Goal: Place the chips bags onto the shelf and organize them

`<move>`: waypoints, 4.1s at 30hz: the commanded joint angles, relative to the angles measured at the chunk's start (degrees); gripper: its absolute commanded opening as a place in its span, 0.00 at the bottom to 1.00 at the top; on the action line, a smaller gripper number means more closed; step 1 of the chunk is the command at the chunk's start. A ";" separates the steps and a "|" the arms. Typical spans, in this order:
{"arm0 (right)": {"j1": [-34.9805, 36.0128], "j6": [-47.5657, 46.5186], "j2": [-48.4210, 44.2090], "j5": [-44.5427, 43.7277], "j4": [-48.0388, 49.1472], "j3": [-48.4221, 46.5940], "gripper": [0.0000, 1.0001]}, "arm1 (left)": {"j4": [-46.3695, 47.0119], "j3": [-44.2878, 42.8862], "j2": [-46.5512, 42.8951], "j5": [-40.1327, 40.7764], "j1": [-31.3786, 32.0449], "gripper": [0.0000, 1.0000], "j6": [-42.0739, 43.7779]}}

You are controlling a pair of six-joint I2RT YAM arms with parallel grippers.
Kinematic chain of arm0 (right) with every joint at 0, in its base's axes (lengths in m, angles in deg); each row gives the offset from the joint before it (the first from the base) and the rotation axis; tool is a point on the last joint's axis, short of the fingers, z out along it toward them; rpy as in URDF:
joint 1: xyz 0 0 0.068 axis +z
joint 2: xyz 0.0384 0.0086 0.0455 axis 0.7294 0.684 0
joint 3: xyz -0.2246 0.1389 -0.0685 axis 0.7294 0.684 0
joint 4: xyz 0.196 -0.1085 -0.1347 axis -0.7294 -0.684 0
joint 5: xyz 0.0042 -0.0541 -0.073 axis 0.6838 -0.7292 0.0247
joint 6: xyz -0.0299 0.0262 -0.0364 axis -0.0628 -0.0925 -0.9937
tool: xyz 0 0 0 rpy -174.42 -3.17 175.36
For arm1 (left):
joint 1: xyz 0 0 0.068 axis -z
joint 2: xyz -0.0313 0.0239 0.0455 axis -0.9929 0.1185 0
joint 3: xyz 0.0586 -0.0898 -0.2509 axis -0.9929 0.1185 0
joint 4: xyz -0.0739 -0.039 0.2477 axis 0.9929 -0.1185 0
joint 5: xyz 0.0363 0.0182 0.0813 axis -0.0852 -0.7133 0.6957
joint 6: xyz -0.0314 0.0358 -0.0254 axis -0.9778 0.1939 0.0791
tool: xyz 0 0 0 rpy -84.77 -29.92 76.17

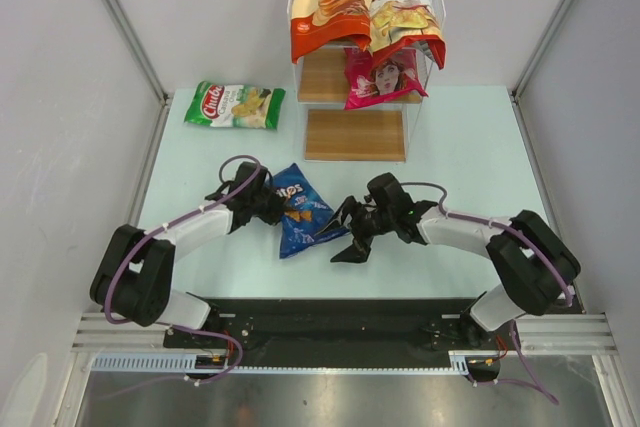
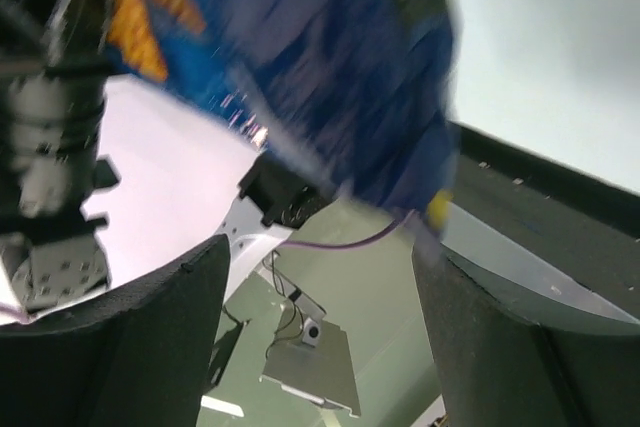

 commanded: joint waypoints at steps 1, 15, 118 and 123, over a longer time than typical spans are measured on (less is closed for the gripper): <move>0.91 1.52 3.06 -1.51 1.13 -0.15 0.79 | -0.06 -2.07 -0.57 -0.92 0.93 0.00 -1.89; 1.17 4.69 9.91 -6.70 9.65 -0.77 0.70 | -4.28 -4.36 1.01 -10.06 1.54 0.04 5.40; 5.13 -10.87 13.00 -23.23 20.02 -2.18 0.84 | -3.85 8.83 -4.26 -28.43 0.22 0.00 22.64; 4.17 -11.04 11.76 -24.46 23.53 -2.18 0.84 | -5.25 8.12 -2.77 -28.69 0.22 0.00 24.12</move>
